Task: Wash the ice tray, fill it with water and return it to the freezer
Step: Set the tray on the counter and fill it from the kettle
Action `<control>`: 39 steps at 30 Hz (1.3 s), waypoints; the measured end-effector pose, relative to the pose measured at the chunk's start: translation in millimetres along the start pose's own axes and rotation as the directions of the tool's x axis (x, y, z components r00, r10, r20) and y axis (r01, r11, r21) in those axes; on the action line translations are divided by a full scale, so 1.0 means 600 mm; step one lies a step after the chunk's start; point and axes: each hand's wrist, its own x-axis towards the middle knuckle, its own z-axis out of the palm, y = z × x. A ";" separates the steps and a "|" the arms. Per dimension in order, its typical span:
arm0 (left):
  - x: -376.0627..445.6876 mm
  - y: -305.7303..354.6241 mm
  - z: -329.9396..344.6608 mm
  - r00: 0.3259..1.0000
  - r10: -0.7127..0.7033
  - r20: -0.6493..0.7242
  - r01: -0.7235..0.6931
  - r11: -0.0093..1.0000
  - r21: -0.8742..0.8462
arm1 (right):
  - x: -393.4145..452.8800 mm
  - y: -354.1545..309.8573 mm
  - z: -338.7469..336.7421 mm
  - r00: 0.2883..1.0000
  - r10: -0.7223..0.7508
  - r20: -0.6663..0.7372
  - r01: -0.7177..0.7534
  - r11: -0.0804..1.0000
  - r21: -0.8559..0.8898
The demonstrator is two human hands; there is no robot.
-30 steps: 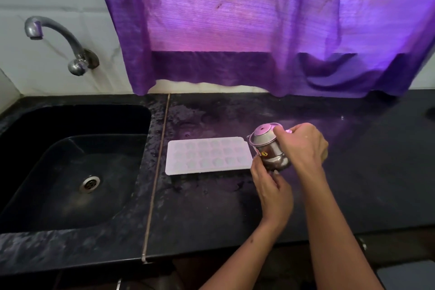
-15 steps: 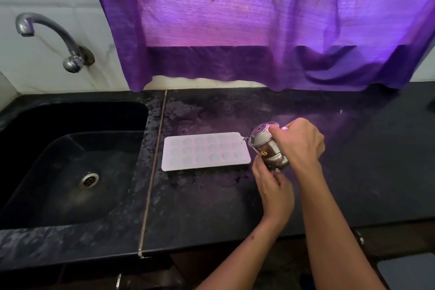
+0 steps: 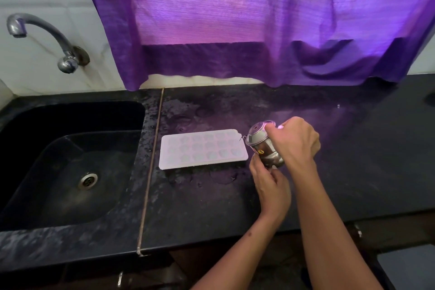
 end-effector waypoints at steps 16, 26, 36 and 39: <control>-0.004 0.005 -0.006 0.993 0.114 -0.038 -0.111 0.991 0.074 | -0.003 0.011 -0.006 1.000 0.023 -0.015 -0.021 0.992 0.127; 0.000 0.005 -0.021 0.988 0.145 -0.060 -0.145 0.989 0.010 | -0.021 -0.018 -0.002 0.999 -0.043 -0.025 0.046 0.992 0.121; 0.014 -0.010 -0.026 0.983 0.157 -0.093 -0.163 0.984 -0.072 | -0.033 -0.041 0.004 0.996 -0.089 -0.014 0.089 0.996 0.024; 0.016 -0.013 -0.026 0.984 0.155 -0.091 -0.161 0.985 -0.066 | -0.034 -0.045 0.005 0.997 -0.081 -0.006 0.081 0.996 0.033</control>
